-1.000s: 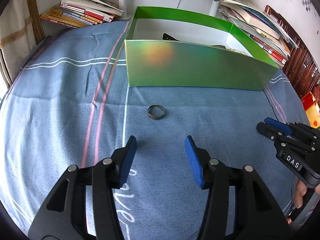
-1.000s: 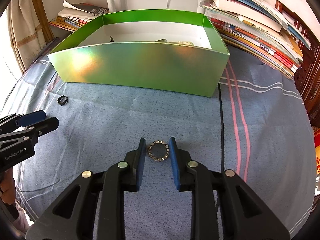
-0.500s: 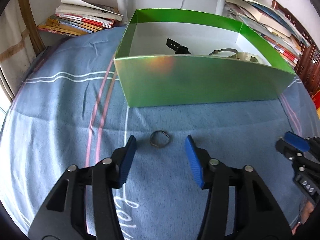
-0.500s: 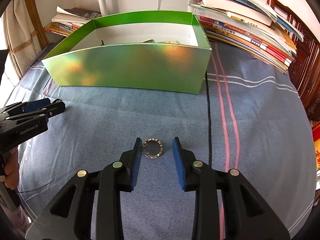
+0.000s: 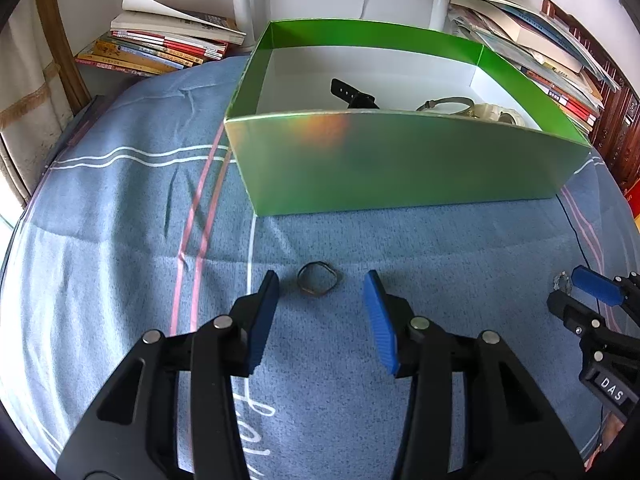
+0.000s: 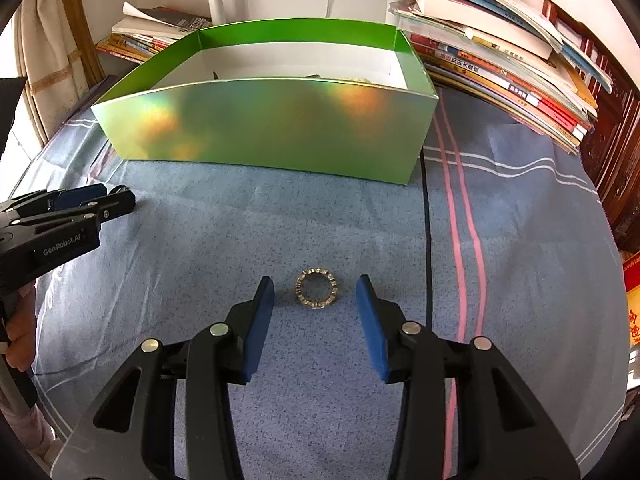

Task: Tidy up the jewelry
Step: 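Lower the left tool onto the dark ring and grasp it while the right tool holds the beaded ring, then lift both held rings toward the green box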

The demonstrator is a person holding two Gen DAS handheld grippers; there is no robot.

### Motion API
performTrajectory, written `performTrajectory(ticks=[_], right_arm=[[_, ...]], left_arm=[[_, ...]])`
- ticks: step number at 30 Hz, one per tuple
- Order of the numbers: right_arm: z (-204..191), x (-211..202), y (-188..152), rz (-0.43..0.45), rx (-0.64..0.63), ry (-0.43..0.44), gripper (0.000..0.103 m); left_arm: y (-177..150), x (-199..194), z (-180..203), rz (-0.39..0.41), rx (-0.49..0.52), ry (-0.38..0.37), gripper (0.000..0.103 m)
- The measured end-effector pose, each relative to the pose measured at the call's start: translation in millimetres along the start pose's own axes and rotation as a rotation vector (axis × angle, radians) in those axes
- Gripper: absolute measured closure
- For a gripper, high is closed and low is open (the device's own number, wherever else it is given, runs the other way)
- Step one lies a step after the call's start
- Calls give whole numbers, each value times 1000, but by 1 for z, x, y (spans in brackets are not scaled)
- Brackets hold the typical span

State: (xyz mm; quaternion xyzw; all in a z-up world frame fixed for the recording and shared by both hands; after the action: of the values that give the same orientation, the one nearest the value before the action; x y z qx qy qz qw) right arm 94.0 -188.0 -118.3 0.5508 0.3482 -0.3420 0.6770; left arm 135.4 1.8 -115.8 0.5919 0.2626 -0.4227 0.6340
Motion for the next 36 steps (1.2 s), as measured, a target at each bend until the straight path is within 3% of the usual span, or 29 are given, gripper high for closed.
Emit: performTrajectory(ticks=[5, 11, 15, 25, 36], right_arm=[[-6, 1, 4, -2, -25, -3, 61], [-15, 3, 8, -2, -32, 4, 64], [-23, 1, 10, -2, -50, 24, 80], [-27, 1, 12, -2, -54, 17, 82], [-26, 1, 10, -4, -43, 23, 82]], left_arm=[[0, 1, -1, 14, -13, 21, 48], [0, 1, -2, 24, -1, 15, 48], [-1, 1, 1, 25, 14, -1, 57], [-3, -1, 5, 25, 22, -16, 81], [-7, -7, 6, 11, 9, -7, 82]])
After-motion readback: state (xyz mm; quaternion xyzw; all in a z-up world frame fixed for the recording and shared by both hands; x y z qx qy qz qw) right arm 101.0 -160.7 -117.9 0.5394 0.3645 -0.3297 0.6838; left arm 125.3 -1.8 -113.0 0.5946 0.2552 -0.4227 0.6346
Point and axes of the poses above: each gripper's, at about its wrist camera, not at the fingertips, and x roughly the way its jaws point, z to its right, y to its top, the point moved 2 cm from there along x, roughly the way its jaws point, and after that the axes turned 12 degrees about -y, right-handed, at the moved point
